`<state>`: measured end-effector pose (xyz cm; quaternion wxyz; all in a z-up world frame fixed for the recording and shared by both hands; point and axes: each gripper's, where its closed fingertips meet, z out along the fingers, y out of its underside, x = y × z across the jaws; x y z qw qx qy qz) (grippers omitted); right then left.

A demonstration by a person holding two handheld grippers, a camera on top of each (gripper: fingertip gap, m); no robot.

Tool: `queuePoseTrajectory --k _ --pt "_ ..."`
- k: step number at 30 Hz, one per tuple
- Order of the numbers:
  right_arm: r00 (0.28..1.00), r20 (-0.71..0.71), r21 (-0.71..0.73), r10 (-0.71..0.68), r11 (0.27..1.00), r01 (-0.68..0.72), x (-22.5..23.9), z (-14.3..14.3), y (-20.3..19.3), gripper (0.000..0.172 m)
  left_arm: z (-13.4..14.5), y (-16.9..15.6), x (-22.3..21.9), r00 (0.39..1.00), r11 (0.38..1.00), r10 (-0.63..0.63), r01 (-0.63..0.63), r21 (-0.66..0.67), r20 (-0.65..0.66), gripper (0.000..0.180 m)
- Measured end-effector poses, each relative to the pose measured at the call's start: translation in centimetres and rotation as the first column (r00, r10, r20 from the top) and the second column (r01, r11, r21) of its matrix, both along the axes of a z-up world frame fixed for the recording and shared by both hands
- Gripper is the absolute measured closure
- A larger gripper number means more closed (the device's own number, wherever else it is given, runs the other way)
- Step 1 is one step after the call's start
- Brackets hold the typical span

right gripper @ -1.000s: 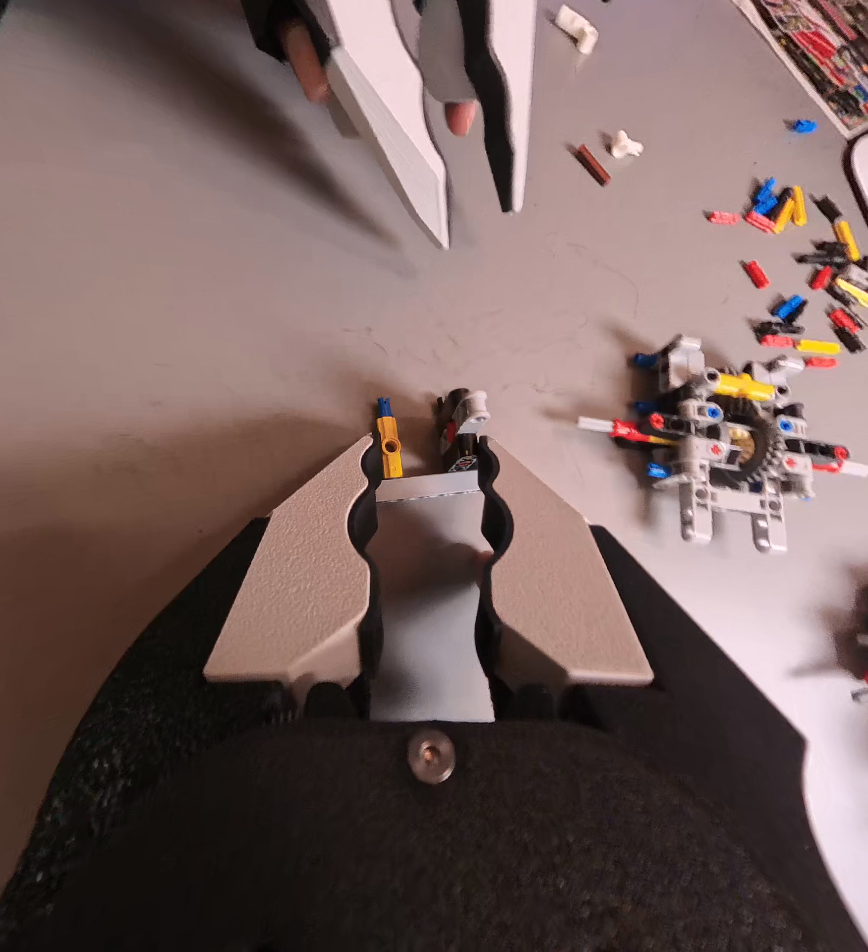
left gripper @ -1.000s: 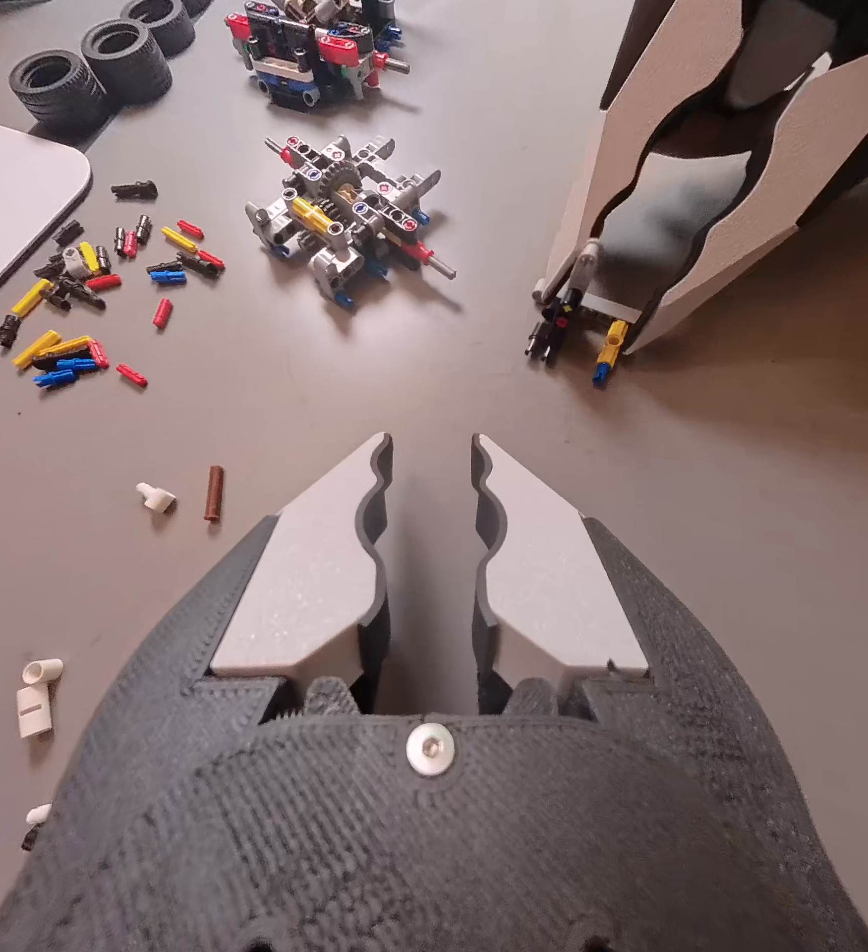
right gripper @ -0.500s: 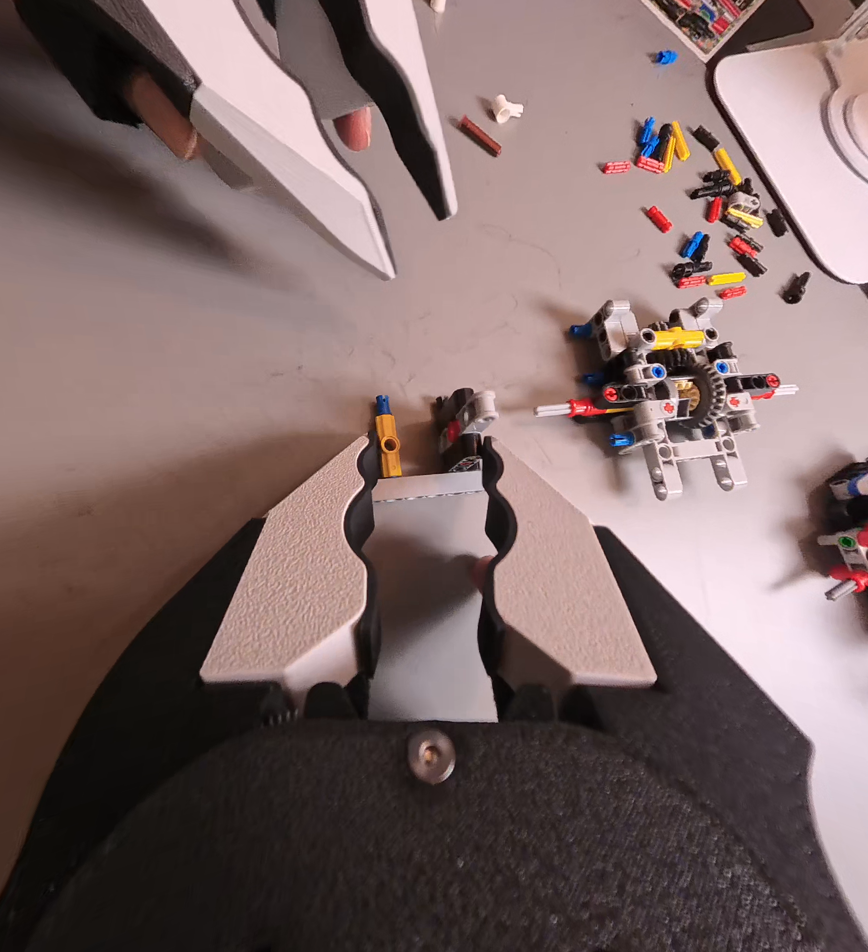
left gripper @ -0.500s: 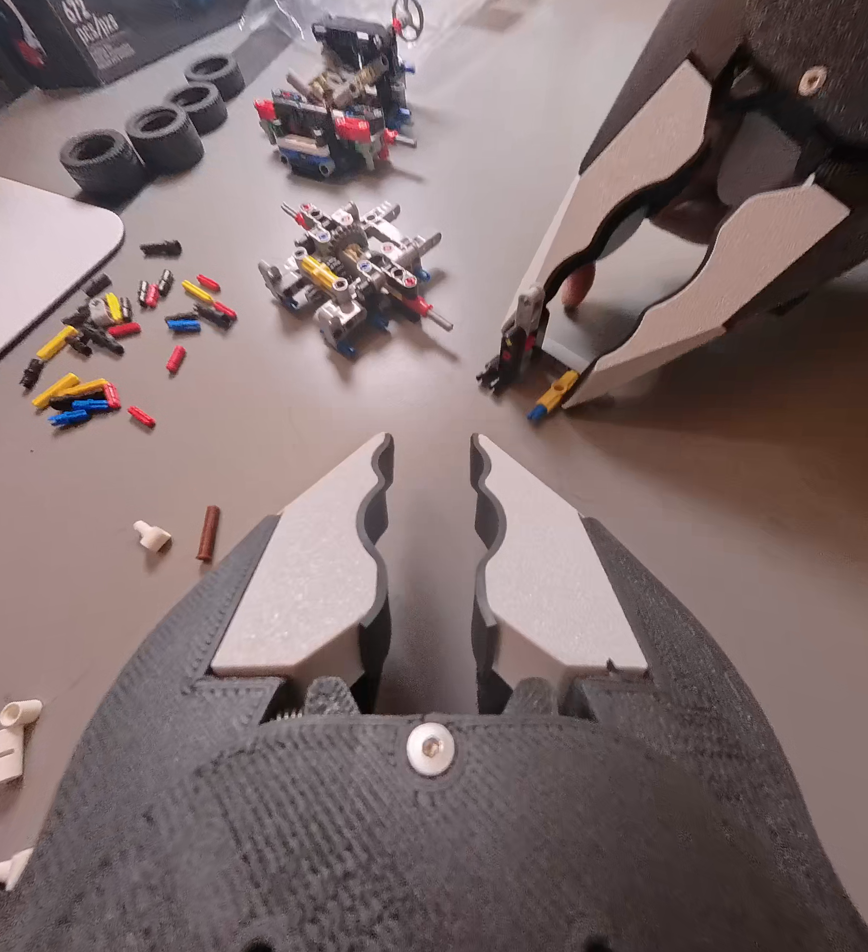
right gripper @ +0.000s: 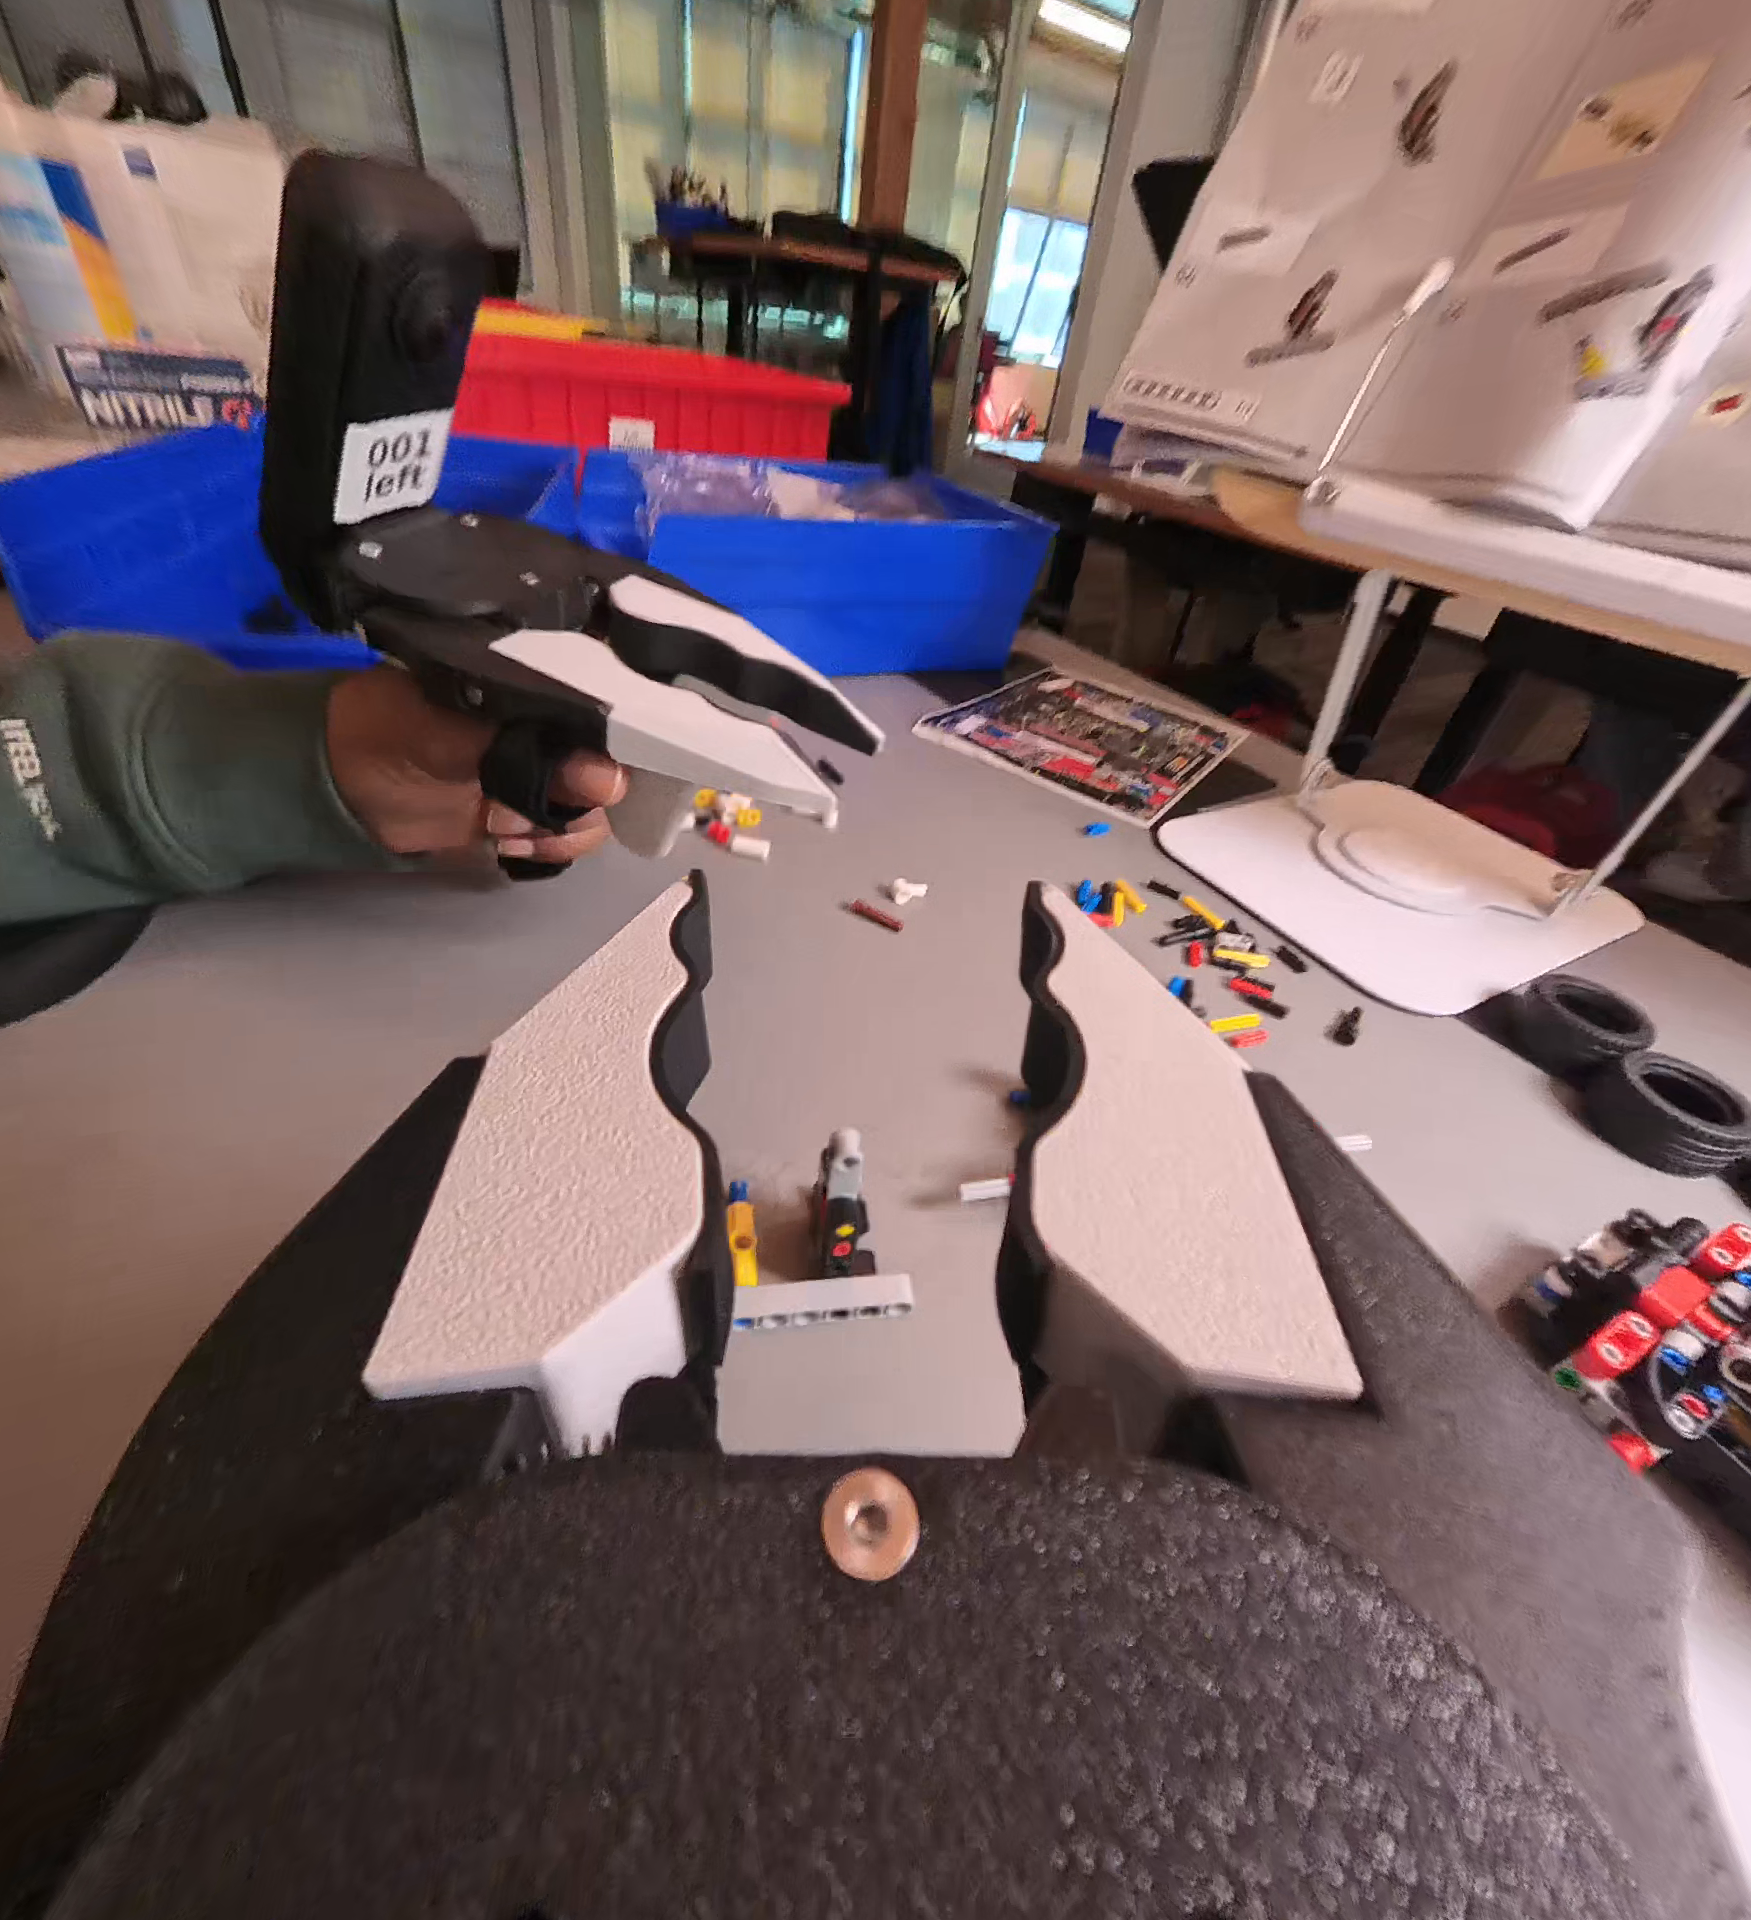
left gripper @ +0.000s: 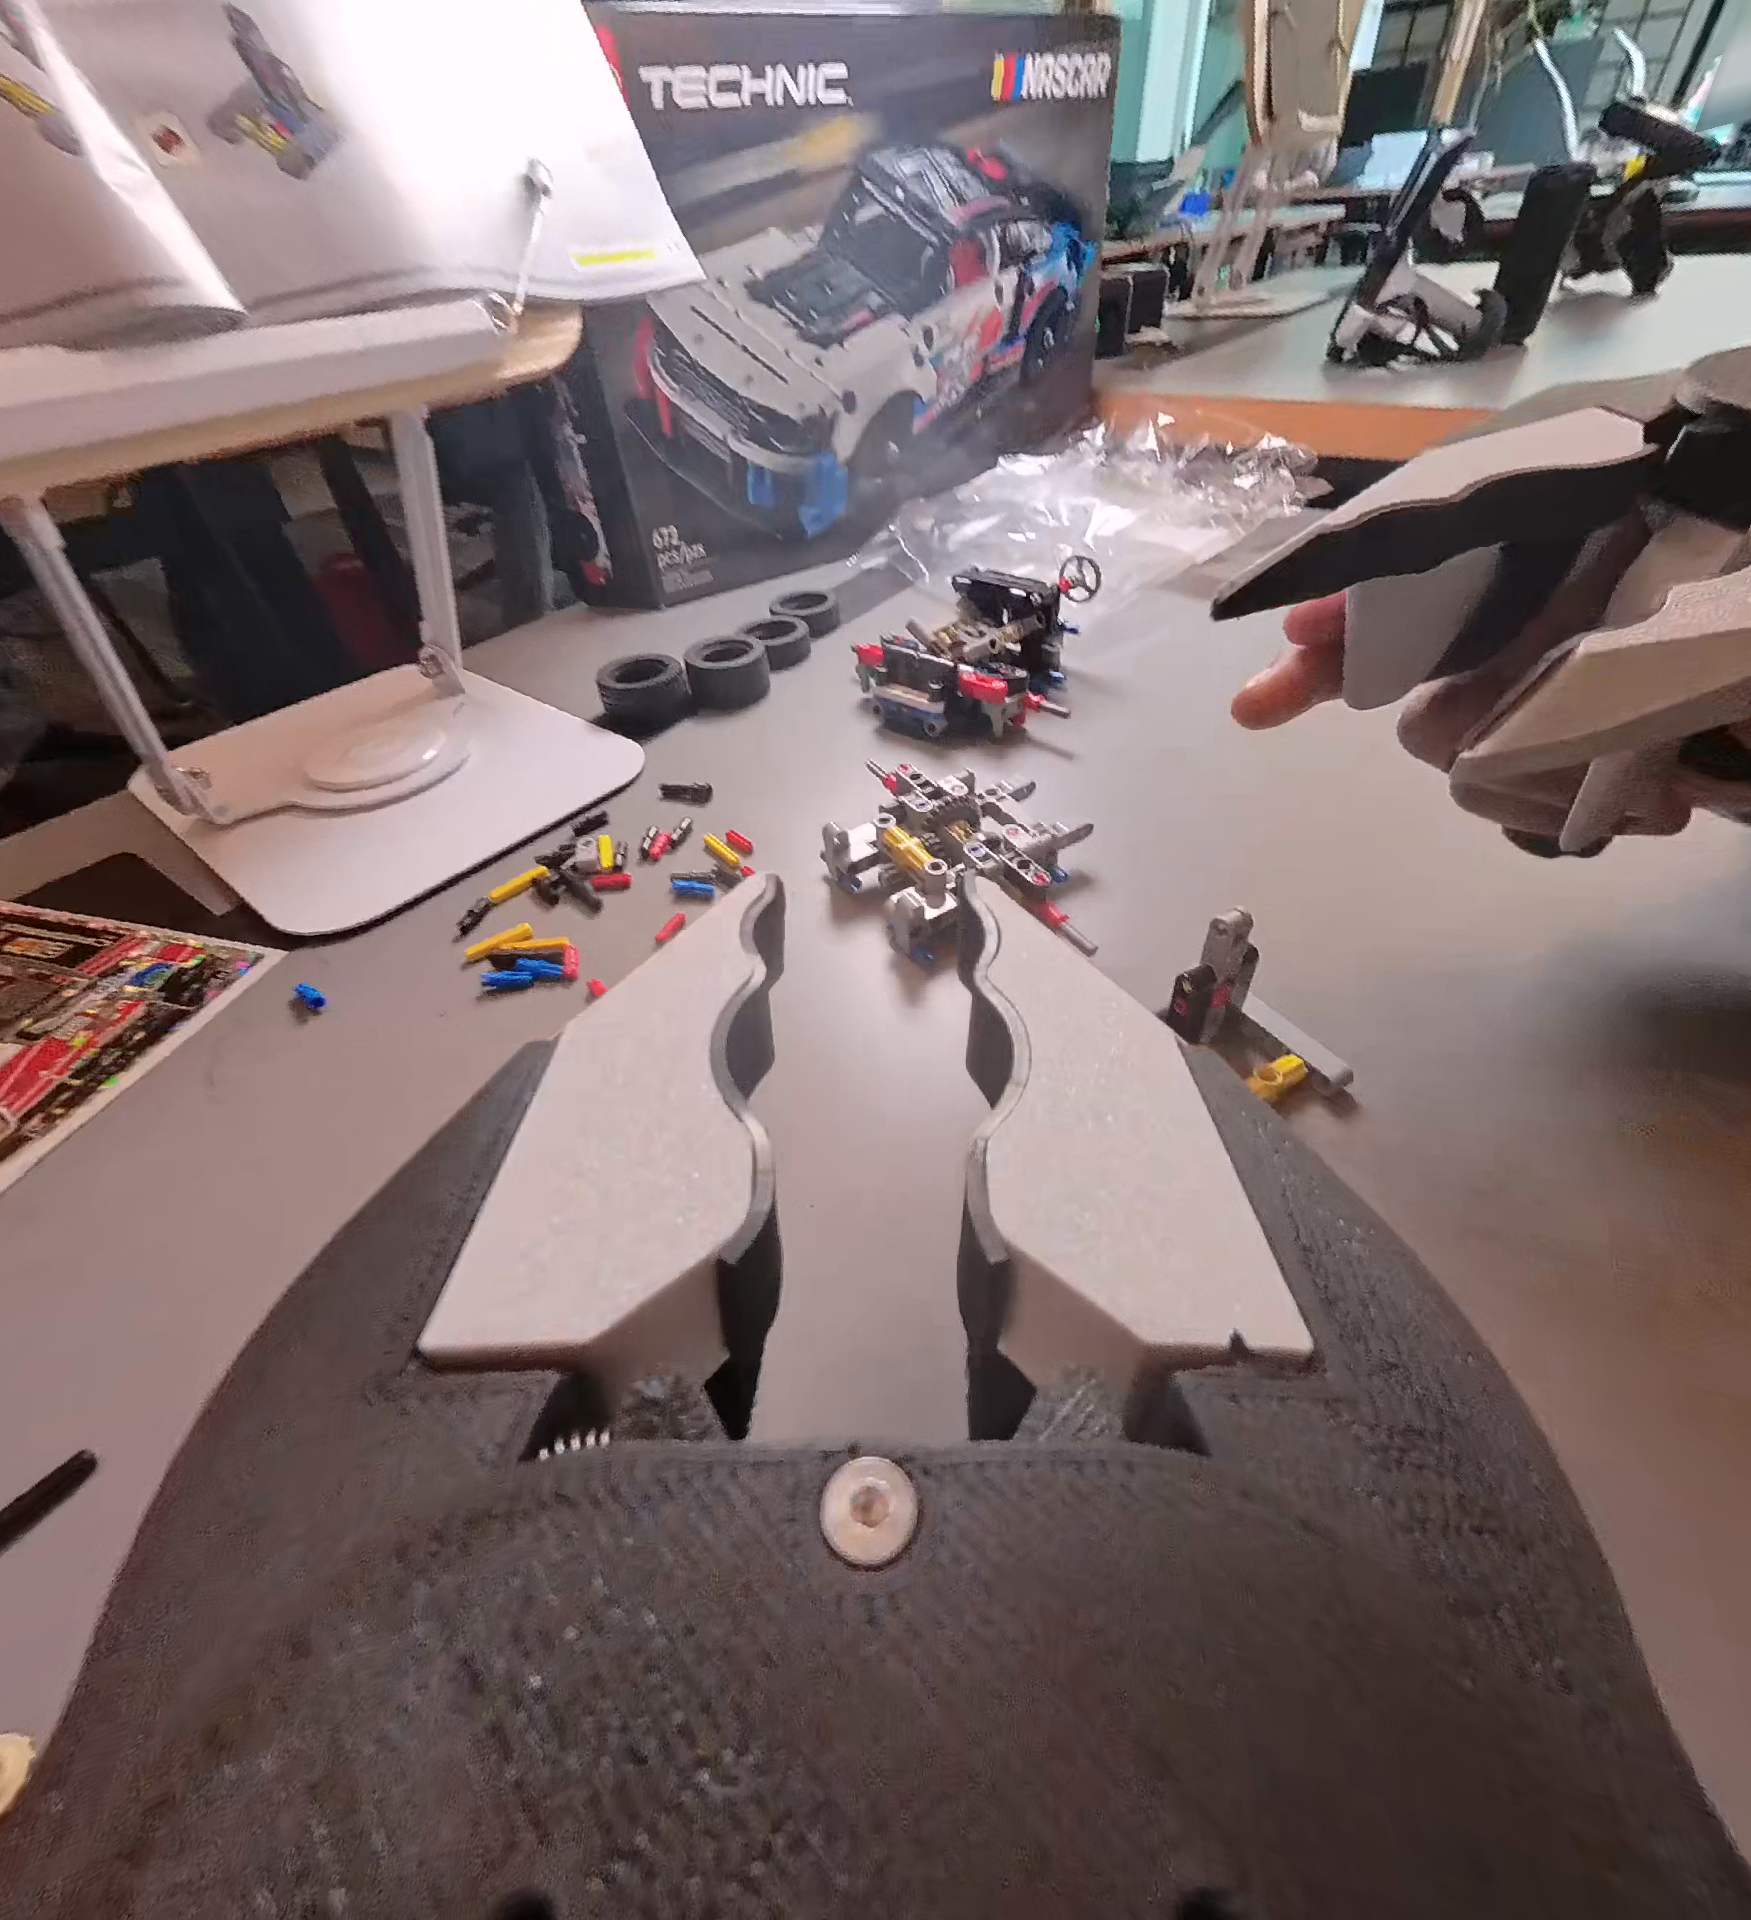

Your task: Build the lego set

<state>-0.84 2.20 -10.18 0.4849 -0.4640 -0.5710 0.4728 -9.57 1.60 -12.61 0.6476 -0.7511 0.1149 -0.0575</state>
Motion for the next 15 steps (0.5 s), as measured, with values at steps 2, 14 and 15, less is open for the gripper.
queuePoseTrajectory --k 2,14,15 --pt "0.999 -0.044 -0.007 -0.02 1.0 0.02 0.3 0.7 0.8 0.117 0.7 -0.1 -0.7 1.0 0.999 0.031 -0.031 0.042 0.003 0.148" --pt "0.993 -0.082 -0.014 -0.082 0.997 0.082 0.8 0.6 3.3 0.148 1.3 0.0 -2.9 0.991 0.985 0.126 -0.131 0.109 0.054 0.145" --pt "0.993 -0.08 -0.019 -0.089 0.996 0.088 0.8 0.5 3.5 0.149 1.3 0.0 -3.1 0.989 0.984 0.137 -0.142 0.112 0.052 0.145"
